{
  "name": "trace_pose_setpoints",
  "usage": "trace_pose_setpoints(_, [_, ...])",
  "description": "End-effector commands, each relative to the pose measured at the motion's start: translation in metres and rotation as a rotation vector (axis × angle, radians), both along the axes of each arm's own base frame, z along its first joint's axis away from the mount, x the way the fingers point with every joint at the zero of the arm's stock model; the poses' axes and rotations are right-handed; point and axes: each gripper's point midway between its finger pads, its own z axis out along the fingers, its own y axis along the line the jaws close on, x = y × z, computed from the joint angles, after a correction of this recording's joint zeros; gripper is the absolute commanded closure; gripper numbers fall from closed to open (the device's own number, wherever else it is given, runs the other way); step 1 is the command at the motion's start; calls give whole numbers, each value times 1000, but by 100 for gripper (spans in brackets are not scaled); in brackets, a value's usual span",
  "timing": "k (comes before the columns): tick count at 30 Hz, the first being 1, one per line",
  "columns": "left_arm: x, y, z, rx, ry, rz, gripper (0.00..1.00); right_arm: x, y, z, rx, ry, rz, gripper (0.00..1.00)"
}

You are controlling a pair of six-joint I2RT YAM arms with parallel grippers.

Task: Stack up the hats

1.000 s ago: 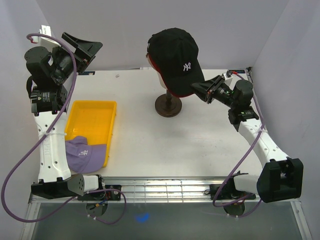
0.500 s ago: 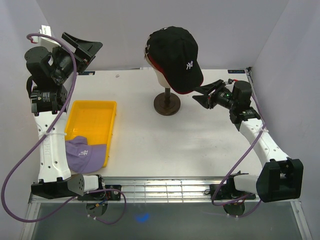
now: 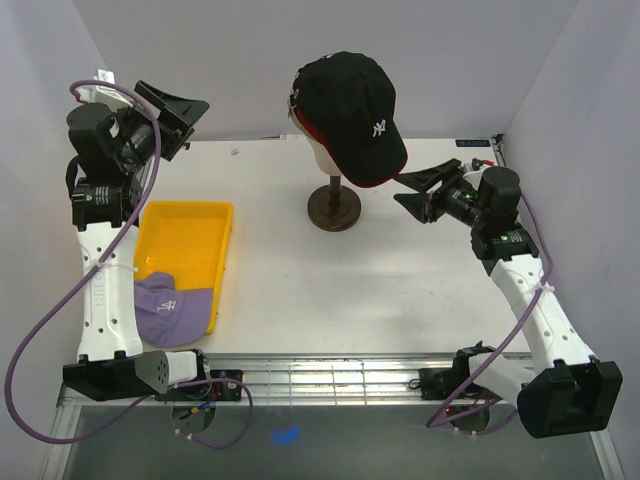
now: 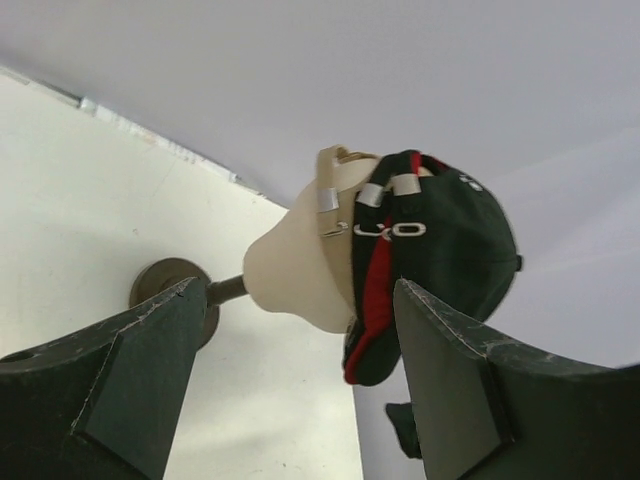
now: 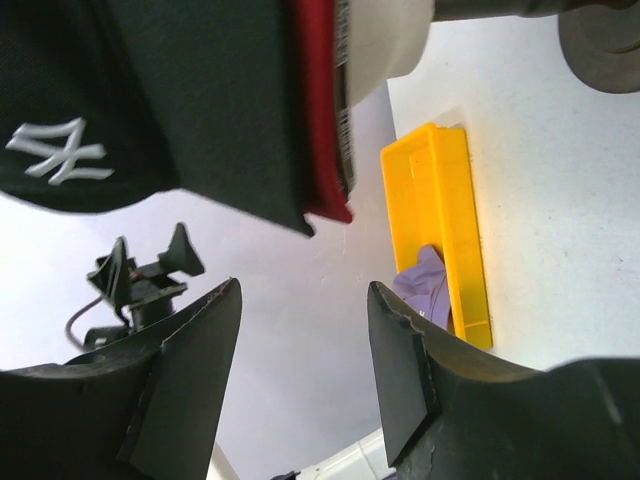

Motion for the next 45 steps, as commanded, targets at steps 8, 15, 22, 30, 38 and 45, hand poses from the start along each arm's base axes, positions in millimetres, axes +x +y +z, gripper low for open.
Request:
trace_pose_setpoints(8, [-64, 75, -104, 137, 338, 478, 12, -61, -11, 9, -104, -223, 34, 37])
trace_pose_setpoints(15, [-155, 149, -222, 301, 701, 935, 10, -94, -8, -49, -160, -210, 135, 36])
trace_pose_setpoints(22, [-178, 157, -293, 358, 925, 1014, 5, -114, -5, -71, -195, -199, 216, 33])
trace_pose_setpoints(30, [-172, 166, -328, 361, 1048, 1011, 5, -124, -4, -87, -221, -171, 268, 32])
trace_pose_setpoints(38, [-175, 176, -339, 353, 1116, 1053, 4, -127, -2, -95, -226, -149, 302, 31])
trace_pose_setpoints(45, [-167, 181, -348, 312, 1135, 1062, 4, -124, 0, -96, -231, -138, 316, 30])
